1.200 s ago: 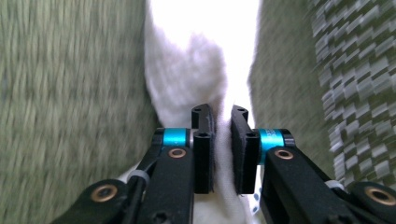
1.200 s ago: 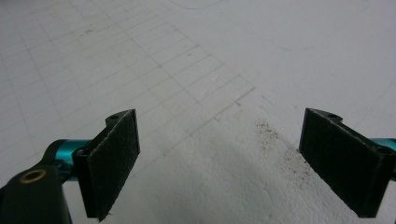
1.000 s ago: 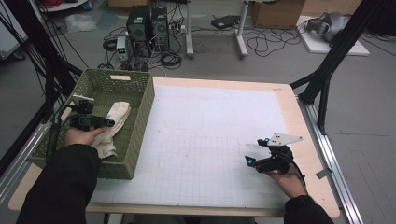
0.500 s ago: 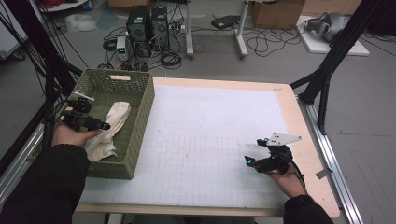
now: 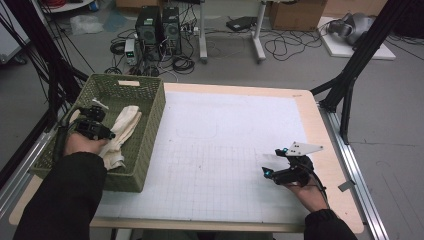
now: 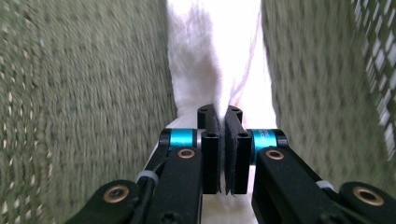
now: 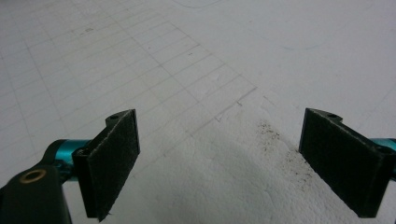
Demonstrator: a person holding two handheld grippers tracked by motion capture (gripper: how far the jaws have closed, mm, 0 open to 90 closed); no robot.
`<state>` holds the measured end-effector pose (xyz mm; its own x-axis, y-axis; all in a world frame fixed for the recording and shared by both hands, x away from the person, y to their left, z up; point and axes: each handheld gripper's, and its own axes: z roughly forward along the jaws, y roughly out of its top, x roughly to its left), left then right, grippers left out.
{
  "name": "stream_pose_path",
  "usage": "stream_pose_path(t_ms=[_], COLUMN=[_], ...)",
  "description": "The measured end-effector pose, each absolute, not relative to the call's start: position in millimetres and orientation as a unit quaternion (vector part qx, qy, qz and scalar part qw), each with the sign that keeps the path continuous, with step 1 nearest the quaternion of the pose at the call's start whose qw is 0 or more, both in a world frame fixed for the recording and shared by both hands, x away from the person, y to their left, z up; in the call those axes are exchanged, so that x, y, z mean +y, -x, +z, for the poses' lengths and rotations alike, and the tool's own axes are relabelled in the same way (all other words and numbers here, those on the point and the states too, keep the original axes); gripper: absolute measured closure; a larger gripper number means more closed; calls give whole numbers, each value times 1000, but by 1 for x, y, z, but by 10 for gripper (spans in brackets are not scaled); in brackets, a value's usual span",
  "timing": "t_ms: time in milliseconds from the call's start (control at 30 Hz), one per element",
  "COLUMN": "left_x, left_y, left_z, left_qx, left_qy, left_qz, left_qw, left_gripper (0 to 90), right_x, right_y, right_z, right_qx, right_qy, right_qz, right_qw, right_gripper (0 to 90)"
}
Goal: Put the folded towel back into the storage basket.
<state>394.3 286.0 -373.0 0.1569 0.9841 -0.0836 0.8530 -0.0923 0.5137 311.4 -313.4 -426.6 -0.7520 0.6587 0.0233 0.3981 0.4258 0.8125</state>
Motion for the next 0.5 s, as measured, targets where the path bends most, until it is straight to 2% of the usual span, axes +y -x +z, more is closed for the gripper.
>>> stream_pose_path(t_ms=[100, 200, 367, 467, 500], left_x=[283, 281, 282, 282, 283], left_y=[-399, -403, -397, -390, -387], left_z=[-382, -392, -377, -367, -364], left_qx=[646, 641, 619, 599, 599], left_qy=[-711, -728, -740, -761, -760], left_qz=[117, 88, 127, 135, 129], left_qw=[253, 226, 230, 209, 218], left_gripper=[823, 737, 608, 533, 514], right_x=[-313, -313, -313, -313, -313], right_y=[-311, -312, -312, -312, -312], right_z=[-427, -427, -427, -427, -427], right_qx=[830, 830, 830, 830, 830], right_qy=[-317, -319, -316, -317, -317], right_qz=[432, 432, 434, 434, 434], right_qw=[153, 150, 149, 150, 150], right_gripper=[117, 117, 117, 117, 117])
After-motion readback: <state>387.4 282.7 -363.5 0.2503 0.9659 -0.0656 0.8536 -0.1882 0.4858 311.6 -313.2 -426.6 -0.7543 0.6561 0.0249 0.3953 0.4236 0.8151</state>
